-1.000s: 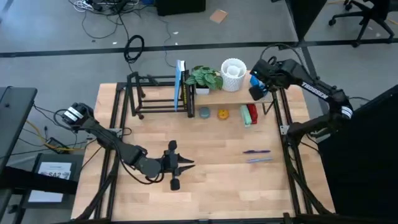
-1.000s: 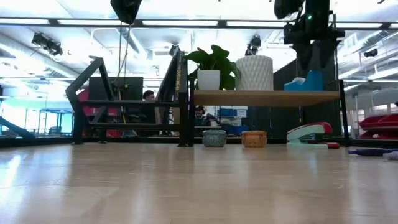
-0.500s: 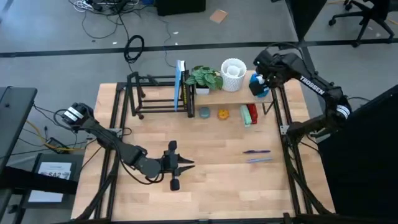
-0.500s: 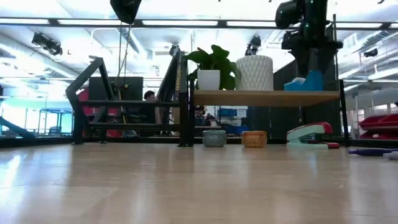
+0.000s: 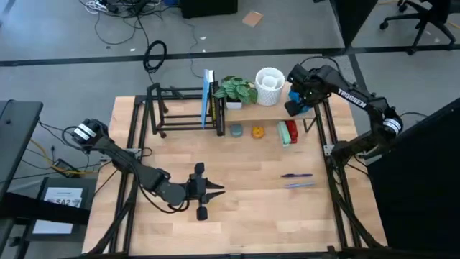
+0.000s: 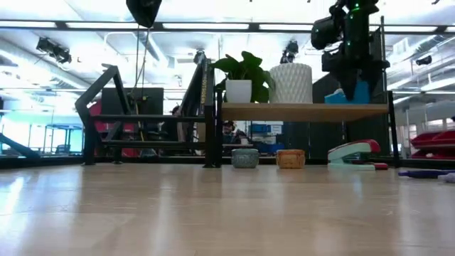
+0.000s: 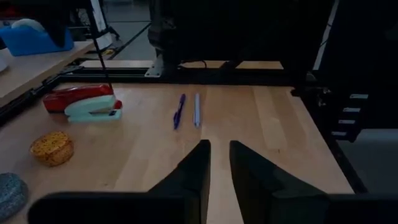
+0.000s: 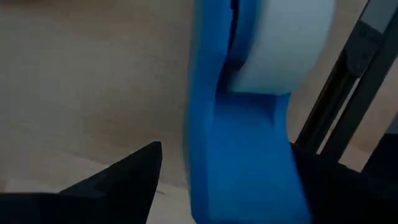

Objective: Stock shelves
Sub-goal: Remove the blue tape dispenser from the shelf

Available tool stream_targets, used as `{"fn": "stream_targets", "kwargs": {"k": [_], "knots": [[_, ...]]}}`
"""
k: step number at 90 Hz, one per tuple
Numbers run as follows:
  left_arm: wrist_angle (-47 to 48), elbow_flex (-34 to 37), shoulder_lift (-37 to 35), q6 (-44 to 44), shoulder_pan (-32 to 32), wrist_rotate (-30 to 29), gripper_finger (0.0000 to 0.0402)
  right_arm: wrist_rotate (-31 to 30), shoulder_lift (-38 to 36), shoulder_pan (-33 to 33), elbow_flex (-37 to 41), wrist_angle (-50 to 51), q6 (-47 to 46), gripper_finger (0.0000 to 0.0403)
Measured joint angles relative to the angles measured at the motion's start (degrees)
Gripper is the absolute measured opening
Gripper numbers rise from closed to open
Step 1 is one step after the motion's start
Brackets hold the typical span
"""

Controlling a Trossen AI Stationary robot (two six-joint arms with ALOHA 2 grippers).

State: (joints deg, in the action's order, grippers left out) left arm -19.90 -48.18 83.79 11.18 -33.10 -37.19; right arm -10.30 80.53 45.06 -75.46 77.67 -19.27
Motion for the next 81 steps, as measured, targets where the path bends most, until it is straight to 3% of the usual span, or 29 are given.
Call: {"fn": "stream_targets", "kwargs": {"k": [19, 33, 51, 60, 66, 72, 81], "knots": [[0.01, 0.0, 0.0, 0.0, 0.0, 0.0, 0.0041, -0.51, -0.16, 1.08, -0.02, -0.13, 0.0, 0.0172], [0.0, 0.0, 0.0, 0.0, 0.0, 0.0, 0.0041, -1.67, -0.87, 1.18, -0.24, 0.34, 0.01, 0.0172], [-0.07, 0.0, 0.02, 0.0, 0.0, 0.0, 0.0041, -3.35, -4.25, -0.02, -6.84, 9.26, 0.87, 0.0172], [-0.53, 0.0, 0.0, 0.0, 0.0, -0.02, 0.0041, -1.46, -6.52, -3.93, -10.16, 12.79, 3.65, 0.0172], [-1.21, 0.0, 0.0, -0.32, 0.0, -0.01, 0.0041, 3.69, -9.08, -7.89, -10.4, 11.76, 5.2, 0.0172], [-2.07, 0.0, 0.02, -0.31, 0.0, -0.02, 0.0041, 8.58, -10.6, -13.37, -10.39, 12.76, 4.78, 0.0172], [-3.13, 0.0, 0.02, -0.33, 0.0, -0.02, 0.0041, 10.04, -12.77, -23.42, -8.99, 12.04, 1.53, 0.0172]]}}
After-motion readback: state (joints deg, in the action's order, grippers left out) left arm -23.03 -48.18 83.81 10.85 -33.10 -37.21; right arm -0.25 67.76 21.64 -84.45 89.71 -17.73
